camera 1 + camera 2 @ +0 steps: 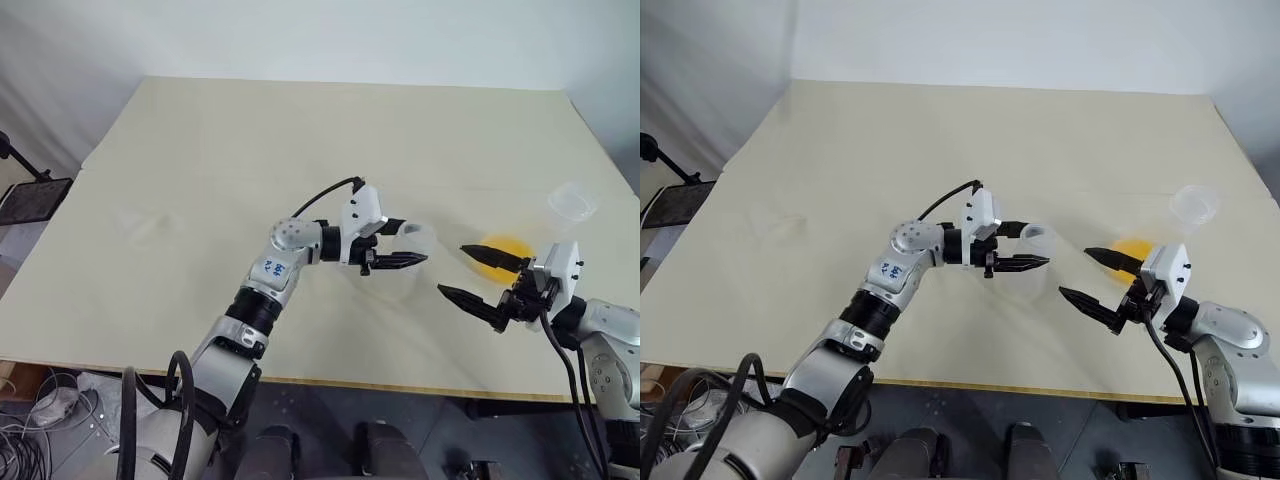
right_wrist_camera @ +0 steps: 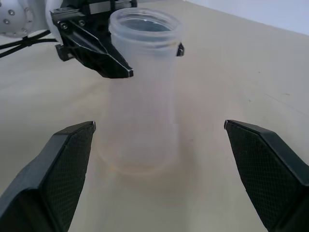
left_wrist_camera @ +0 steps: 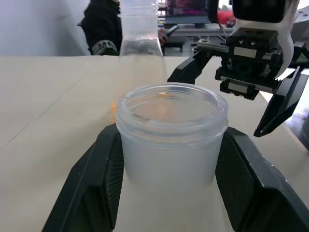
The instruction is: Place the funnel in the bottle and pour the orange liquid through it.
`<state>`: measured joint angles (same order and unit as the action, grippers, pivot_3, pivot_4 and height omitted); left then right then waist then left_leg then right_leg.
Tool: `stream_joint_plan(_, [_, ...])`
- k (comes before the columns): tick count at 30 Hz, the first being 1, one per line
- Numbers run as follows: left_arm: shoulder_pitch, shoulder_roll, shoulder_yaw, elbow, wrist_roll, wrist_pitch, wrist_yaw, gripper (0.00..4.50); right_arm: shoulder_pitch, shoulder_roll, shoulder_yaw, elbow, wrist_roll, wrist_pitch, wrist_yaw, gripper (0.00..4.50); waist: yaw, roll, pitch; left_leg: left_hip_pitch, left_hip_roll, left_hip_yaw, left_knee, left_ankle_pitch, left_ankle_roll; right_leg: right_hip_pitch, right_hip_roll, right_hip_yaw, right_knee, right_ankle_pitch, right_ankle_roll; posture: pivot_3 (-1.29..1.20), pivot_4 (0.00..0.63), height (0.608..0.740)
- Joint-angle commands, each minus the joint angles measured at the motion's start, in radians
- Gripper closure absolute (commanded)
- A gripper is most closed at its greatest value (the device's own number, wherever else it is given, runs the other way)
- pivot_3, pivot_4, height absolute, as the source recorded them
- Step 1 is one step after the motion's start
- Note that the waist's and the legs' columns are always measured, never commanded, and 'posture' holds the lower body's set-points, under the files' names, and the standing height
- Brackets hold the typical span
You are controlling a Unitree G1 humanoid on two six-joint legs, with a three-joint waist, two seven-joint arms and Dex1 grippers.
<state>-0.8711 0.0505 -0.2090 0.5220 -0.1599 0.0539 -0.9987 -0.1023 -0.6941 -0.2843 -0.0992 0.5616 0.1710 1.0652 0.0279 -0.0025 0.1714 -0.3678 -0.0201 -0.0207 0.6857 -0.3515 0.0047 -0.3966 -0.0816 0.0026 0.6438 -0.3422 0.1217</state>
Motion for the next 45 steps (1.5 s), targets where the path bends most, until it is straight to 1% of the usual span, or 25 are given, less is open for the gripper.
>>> stream_joint_plan(1, [0.052, 0.019, -0.024, -0.060, 0.001, 0.044, -0.015, 0.87, -0.009, -0.021, -0.034, -0.028, 0.015, -0.002, -0.004, 0.00, -0.002, 0.000, 0.000, 0.000, 0.000, 0.000, 0.000, 0.000, 0.000, 0.000, 0.000, 0.000, 0.000, 0.000, 0.000, 0.00, 0.150, 0.740])
stream_joint_plan(3, [0.073, 0.033, -0.026, -0.097, -0.003, 0.062, -0.021, 0.20, -0.012, -0.022, -0.033, -0.024, 0.012, -0.003, -0.003, 0.00, -0.003, 0.000, 0.000, -0.001, 0.001, 0.000, 0.000, 0.000, 0.000, 0.000, 0.000, 0.000, 0.000, 0.000, 0.000, 0.00, 0.150, 0.740])
stream_joint_plan(4, [0.080, 0.040, -0.028, -0.109, -0.003, 0.070, -0.024, 0.04, -0.014, -0.023, -0.032, -0.022, 0.011, -0.003, -0.003, 0.00, -0.003, 0.000, 0.000, -0.001, 0.001, 0.000, 0.000, 0.000, 0.000, -0.001, 0.000, 0.000, 0.000, 0.000, 0.000, 0.00, 0.150, 0.740])
stream_joint_plan(16, [0.094, 0.088, -0.005, -0.184, -0.023, 0.141, -0.023, 0.04, -0.053, -0.033, -0.021, 0.012, -0.001, -0.007, 0.017, 0.00, -0.003, 0.000, 0.000, -0.001, 0.000, 0.000, 0.000, 0.000, 0.000, -0.001, 0.000, 0.000, 0.000, 0.000, 0.000, 0.00, 0.150, 0.740])
stream_joint_plan(26, [0.136, 0.181, 0.020, -0.323, -0.085, 0.243, -0.066, 0.04, -0.046, -0.047, -0.031, 0.009, 0.002, -0.003, 0.026, 0.00, -0.004, 0.000, 0.000, -0.001, 0.001, 0.000, 0.000, 0.000, 0.000, -0.001, 0.000, 0.001, 0.000, 0.000, 0.000, 0.00, 0.150, 0.740])
stream_joint_plan(32, [0.150, 0.305, 0.076, -0.423, -0.151, 0.278, -0.130, 0.04, -0.041, -0.082, -0.043, 0.007, 0.015, 0.008, 0.052, 0.00, -0.005, 0.000, 0.000, -0.001, 0.001, 0.000, 0.000, 0.000, 0.000, -0.001, -0.002, 0.001, 0.000, 0.000, 0.000, 0.00, 0.150, 0.740])
stream_joint_plan(38, [0.157, 0.421, 0.187, -0.489, -0.235, 0.305, -0.153, 0.04, -0.035, -0.122, -0.047, -0.015, 0.045, 0.041, 0.097, 0.00, -0.006, 0.000, 0.000, -0.001, 0.001, 0.000, 0.000, 0.000, 0.000, -0.001, -0.002, 0.000, 0.000, 0.000, 0.000, 0.00, 0.150, 0.740])
stream_joint_plan(42, [0.181, 0.503, 0.277, -0.527, -0.234, 0.317, -0.077, 0.04, -0.050, -0.153, -0.064, -0.064, 0.088, 0.089, 0.107, 0.00, -0.006, 0.000, 0.000, -0.001, 0.001, -0.001, 0.000, 0.000, 0.000, -0.001, -0.003, 0.000, 0.000, 0.000, 0.000, 0.00, 0.150, 0.740])
stream_joint_plan(45, [0.237, 0.584, 0.382, -0.581, -0.247, 0.344, -0.011, 0.04, -0.052, -0.173, -0.081, -0.120, 0.144, 0.149, 0.113, 0.00, -0.011, 0.000, 0.000, -0.001, 0.002, -0.001, -0.001, 0.000, 0.000, -0.001, -0.003, 0.000, 0.000, 0.000, 0.000, 0.00, 0.150, 0.740])
